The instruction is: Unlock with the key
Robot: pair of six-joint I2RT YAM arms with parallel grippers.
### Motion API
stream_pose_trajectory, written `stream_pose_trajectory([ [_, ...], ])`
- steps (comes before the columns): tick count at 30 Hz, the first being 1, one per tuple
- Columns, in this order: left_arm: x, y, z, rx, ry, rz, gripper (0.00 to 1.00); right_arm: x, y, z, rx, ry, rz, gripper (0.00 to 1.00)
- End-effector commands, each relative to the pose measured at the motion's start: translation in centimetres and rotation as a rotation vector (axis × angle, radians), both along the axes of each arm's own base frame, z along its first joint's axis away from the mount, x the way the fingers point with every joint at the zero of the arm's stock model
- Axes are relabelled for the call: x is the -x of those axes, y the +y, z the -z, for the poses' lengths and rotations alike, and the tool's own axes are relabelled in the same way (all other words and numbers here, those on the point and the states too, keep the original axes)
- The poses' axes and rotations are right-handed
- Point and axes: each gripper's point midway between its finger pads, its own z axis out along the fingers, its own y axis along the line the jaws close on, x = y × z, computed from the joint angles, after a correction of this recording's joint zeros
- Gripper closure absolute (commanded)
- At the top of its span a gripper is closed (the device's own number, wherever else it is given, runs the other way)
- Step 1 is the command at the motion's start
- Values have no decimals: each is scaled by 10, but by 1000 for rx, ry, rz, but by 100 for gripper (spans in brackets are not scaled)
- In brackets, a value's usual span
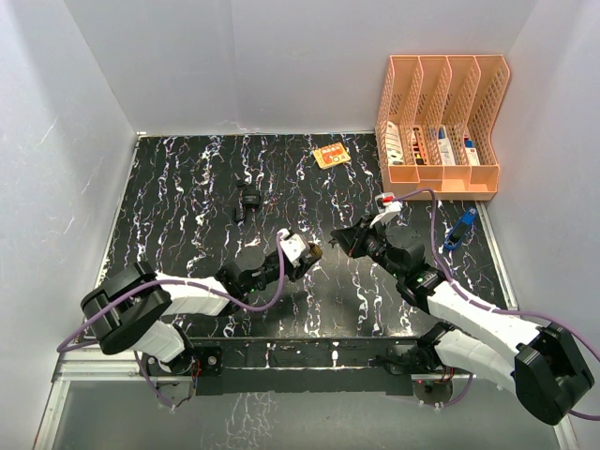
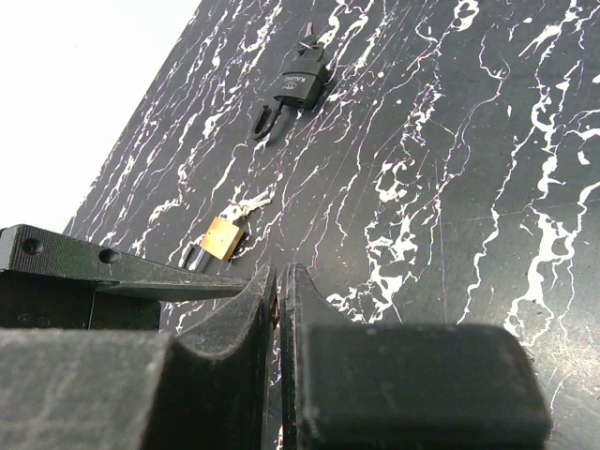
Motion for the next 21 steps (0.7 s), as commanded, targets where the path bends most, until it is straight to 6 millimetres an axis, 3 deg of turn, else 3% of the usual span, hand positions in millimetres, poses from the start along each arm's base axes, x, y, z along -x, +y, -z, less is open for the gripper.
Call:
stream_pose_trajectory([
  [1,-6,-9,-32,81,-83,3,100,-9,0,-26,-48,-81,26,100],
  [21,0,-2,-38,123,-159,13,100,-16,4,-25,-55,-80,26,100],
])
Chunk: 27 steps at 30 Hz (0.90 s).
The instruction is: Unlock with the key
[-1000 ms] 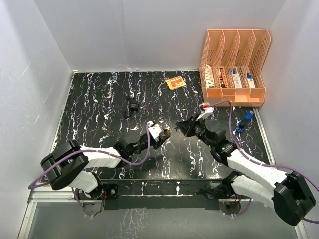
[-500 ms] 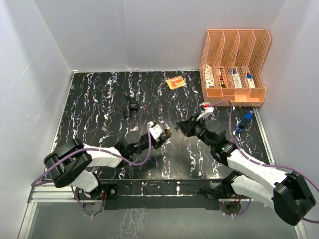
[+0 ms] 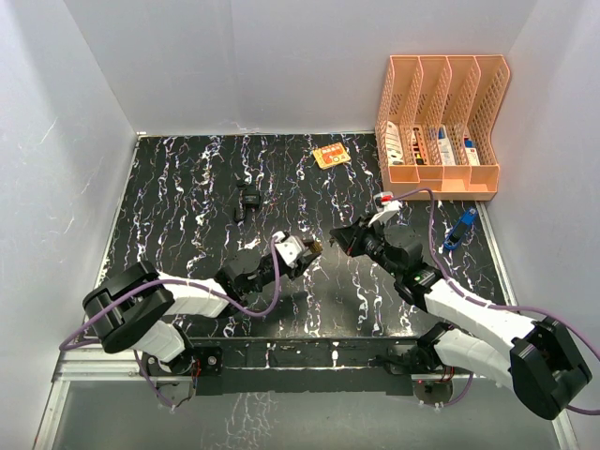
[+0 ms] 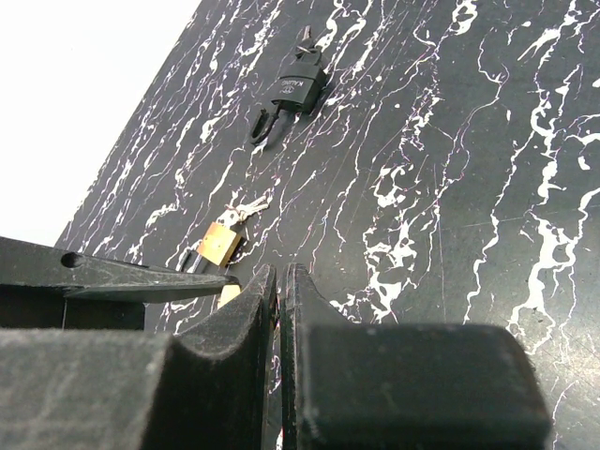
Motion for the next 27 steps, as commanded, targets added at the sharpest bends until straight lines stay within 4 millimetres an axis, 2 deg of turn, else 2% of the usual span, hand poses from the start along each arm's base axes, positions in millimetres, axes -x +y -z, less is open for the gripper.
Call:
stream_pose_trajectory([
  [1,3,-3,-25,77,-93,26,100,-11,3,-26,-55,-75,18,100],
  [11,1,-7,-19,50,-112,31,100,-9,6,-33,-85,-88,4,100],
  [27,-4,-16,-25,65,-128,39,100,-4,11,-33,-102,-86,-30,100],
])
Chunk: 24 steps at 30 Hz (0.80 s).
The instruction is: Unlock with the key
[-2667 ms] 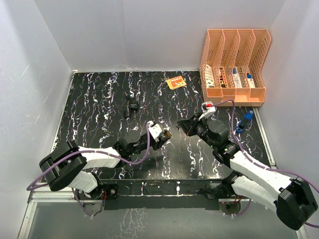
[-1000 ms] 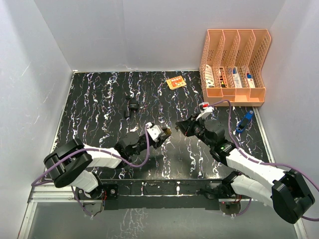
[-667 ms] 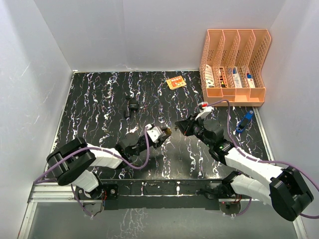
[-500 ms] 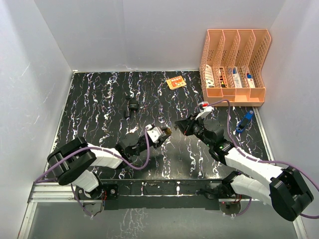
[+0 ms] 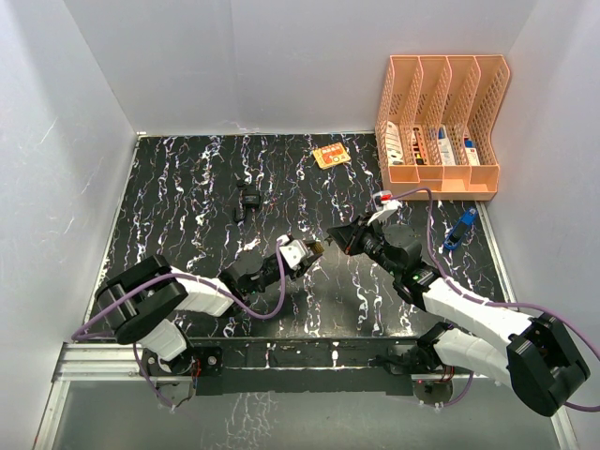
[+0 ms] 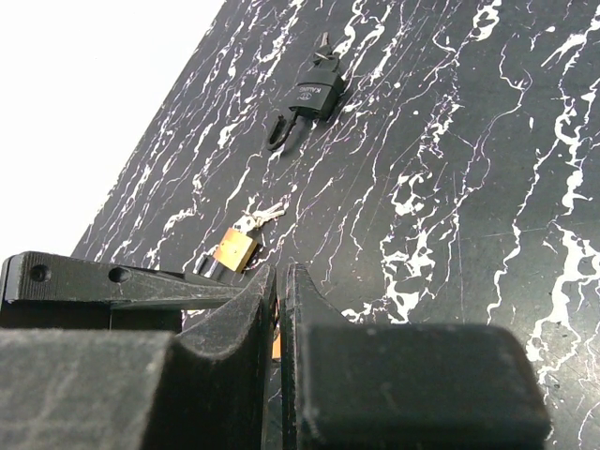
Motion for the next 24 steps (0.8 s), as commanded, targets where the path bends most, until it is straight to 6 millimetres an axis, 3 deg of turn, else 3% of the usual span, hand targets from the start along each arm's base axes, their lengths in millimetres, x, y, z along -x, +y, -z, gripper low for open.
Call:
stream_pose_trajectory([
  [1,0,-12,-35,83,-76,31,100,-1,4,-28,-66,-79,-13,100],
  [24,-1,-15,-49,108,-114,37,100,5,9,-18,-66,-58,-37,100],
])
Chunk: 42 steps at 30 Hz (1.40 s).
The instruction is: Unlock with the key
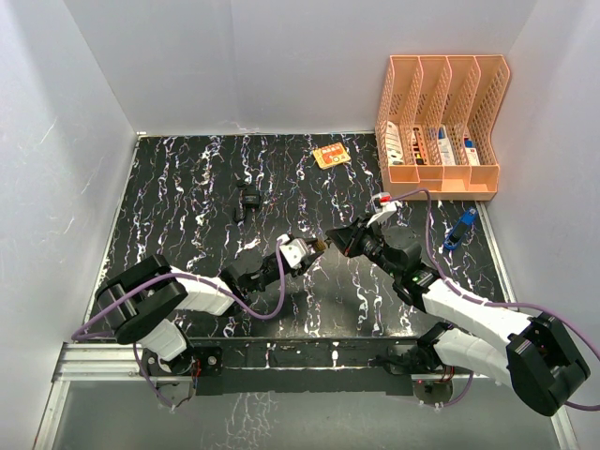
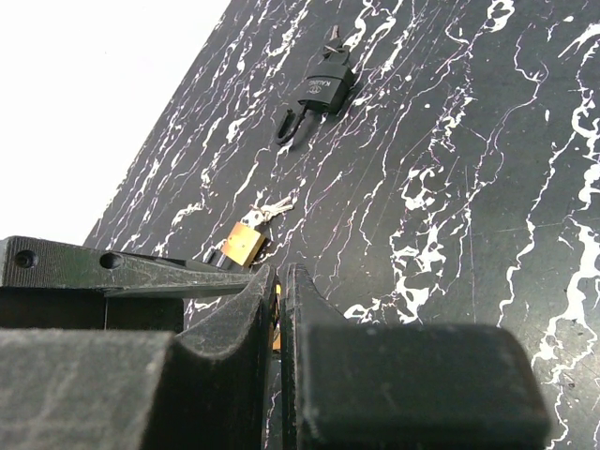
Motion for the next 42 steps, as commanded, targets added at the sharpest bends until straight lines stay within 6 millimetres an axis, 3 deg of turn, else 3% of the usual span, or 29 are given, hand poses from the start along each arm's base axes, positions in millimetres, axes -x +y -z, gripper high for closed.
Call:
stream_pose_trajectory([
  [1,1,-12,-40,92,-86,33,100,0,5,-19,-52,-59,-14,100],
  [16,5,-16,-49,106,-136,59,100,3,7,-16,-57,-51,-26,100],
  [25,14,-14,-71,179,-203,83,100,5,5,-12,-52,-47,-22,100],
  [36,17,-26,-89,173,-241,138,100,9,17,-1,-26,-18,-100,100],
  [42,19,-24,-104,194,-269,138,100,13,17,6,-22,-7,-110,100],
])
